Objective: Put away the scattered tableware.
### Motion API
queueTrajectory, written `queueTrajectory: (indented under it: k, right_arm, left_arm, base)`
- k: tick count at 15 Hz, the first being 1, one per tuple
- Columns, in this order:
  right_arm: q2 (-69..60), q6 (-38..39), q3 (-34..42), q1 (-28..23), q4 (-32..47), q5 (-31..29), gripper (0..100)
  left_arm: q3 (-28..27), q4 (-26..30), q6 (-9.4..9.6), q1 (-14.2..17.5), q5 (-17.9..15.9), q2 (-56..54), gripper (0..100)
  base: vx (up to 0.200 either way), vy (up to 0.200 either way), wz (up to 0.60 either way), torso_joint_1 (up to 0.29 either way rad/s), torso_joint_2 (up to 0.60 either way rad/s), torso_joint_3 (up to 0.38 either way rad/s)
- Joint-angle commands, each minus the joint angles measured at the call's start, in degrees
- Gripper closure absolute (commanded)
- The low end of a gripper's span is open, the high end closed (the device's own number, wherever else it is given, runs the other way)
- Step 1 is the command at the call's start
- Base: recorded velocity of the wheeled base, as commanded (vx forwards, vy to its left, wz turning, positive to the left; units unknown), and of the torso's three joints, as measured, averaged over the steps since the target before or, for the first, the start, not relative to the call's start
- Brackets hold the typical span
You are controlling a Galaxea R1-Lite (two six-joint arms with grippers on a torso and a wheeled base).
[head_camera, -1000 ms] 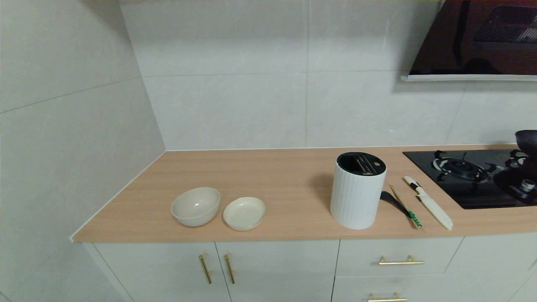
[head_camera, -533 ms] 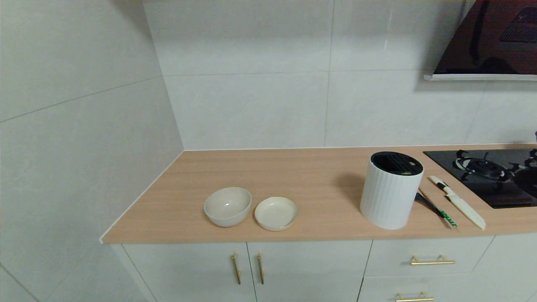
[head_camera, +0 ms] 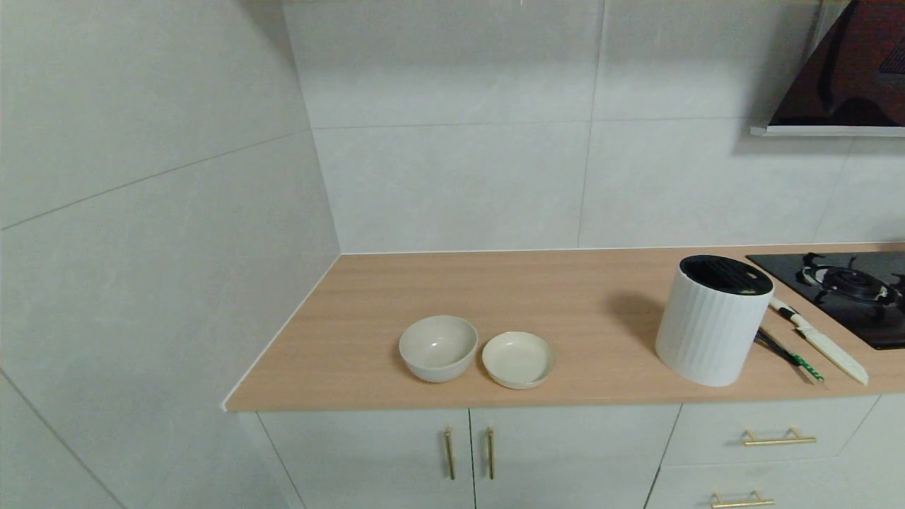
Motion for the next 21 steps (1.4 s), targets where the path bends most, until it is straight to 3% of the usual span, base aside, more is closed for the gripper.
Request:
queueTrajectory:
  k: [1, 18, 21]
  right_arm:
    - [-0.01, 0.07, -0.01, 0.01, -0.10, 0.04, 0]
    - [-0.01, 0.07, 0.07, 0.01, -0.01, 0.04, 0]
    - [-0.01, 0.07, -0.01, 0.01, -0.01, 0.04, 0]
  left_arm:
    - [0.00, 0.00, 0.06, 0.01, 0.02, 0.09, 0]
    - [0.00, 0.00, 0.06, 0.01, 0.02, 0.09, 0]
    - [0.00, 0.00, 0.06, 0.01, 0.02, 0.09, 0]
  base:
    - [0.000, 0.000, 0.00, 0.000, 0.00, 0.000]
    - [0.000, 0.000, 0.00, 0.000, 0.00, 0.000]
    - [0.000, 0.000, 0.00, -0.139, 0.31, 0.162]
